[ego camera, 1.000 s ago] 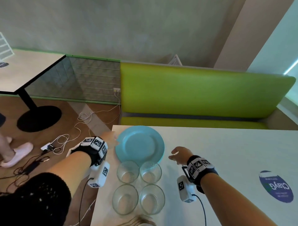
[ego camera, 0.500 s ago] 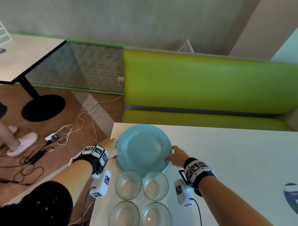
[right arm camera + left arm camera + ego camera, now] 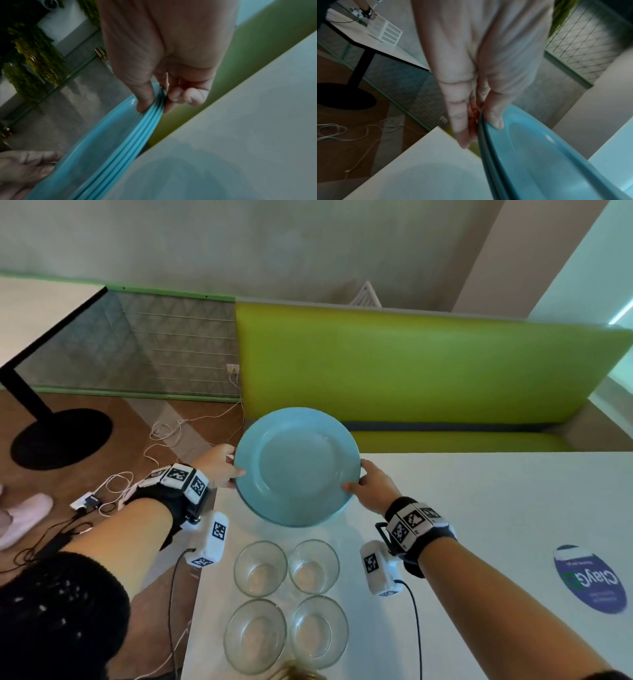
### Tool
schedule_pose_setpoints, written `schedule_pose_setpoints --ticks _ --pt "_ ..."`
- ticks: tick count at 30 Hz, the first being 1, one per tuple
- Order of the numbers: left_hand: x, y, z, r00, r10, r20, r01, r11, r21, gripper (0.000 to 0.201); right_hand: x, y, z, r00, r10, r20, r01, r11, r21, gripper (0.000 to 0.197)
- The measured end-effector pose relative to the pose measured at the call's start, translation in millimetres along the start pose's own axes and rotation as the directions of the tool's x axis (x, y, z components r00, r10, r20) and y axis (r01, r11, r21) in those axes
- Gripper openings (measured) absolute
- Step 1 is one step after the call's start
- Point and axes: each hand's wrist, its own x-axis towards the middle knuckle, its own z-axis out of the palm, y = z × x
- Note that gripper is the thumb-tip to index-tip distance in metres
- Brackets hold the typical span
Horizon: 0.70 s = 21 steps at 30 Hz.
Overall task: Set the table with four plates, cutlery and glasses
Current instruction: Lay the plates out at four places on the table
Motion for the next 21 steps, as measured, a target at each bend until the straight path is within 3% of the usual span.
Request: schedule_pose_setpoints --ticks 7,9,15,21 --pt "-71.3 53.3 -4.7 0.978 0.208 -0.024 -0.209 0.966 -0.149 0.024 -66.6 -20.0 -52.7 0.983 -0.031 -0.182 0.061 0.985 0.162 0.046" --pt "-98.4 60.0 0.9 0.968 0.251 -0.03 -0.251 0.944 -0.215 0.006 -97.5 -20.9 -63.8 0.973 -0.01 -0.233 0.068 0.968 0.241 0.041" --pt "-180.6 53.3 34.5 0.946 0.322 0.031 -0.288 0.883 -0.371 0.017 -206.2 -4.6 -77.5 0.944 0.102 -0.315 0.073 0.863 0.499 0.033" --pt "-244.8 32.9 94.5 0.948 0.29 0.133 -0.196 0.858 -0.475 0.03 -292.3 37.9 -78.6 0.905 0.221 -0.363 0.069 0.766 0.639 0.029"
